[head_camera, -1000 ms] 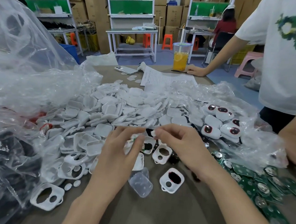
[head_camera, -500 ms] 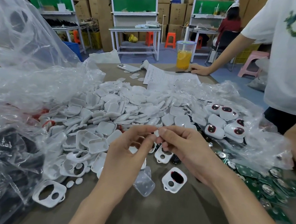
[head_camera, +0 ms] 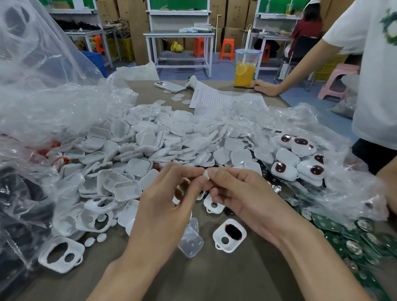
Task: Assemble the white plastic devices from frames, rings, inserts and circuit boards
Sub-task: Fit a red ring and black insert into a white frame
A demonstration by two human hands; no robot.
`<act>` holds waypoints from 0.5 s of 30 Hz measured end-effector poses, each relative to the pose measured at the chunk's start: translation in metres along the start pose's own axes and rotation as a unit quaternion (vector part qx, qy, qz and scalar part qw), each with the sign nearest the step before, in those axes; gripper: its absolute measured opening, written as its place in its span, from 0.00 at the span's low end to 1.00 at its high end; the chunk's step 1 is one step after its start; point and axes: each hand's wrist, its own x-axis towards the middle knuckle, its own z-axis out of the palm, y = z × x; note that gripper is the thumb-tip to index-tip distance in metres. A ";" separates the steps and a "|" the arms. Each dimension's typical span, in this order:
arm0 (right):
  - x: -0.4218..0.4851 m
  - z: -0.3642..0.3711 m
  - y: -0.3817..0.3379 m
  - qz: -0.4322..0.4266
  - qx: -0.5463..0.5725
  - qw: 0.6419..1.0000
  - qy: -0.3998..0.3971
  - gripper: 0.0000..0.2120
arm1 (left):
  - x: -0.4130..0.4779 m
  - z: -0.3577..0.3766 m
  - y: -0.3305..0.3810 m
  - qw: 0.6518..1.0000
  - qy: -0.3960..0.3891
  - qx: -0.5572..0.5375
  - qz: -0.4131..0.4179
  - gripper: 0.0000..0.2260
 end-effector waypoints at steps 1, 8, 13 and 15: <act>0.000 0.000 0.000 0.001 -0.003 1.000 -0.001 0.12 | 0.000 0.000 0.000 1.000 -0.001 0.009 0.008 0.01; -0.002 -0.003 -0.002 -0.003 -0.016 1.000 0.008 0.10 | 0.000 0.002 -0.004 0.999 -0.029 0.016 -0.006 0.02; -0.001 -0.005 -0.001 -0.009 -0.012 1.000 0.018 0.10 | 0.001 0.003 -0.004 0.986 -0.049 -0.113 -0.110 0.04; -0.001 -0.005 -0.001 -0.017 -0.010 1.000 0.016 0.11 | 0.001 0.003 -0.003 0.979 -0.057 -0.143 -0.132 0.04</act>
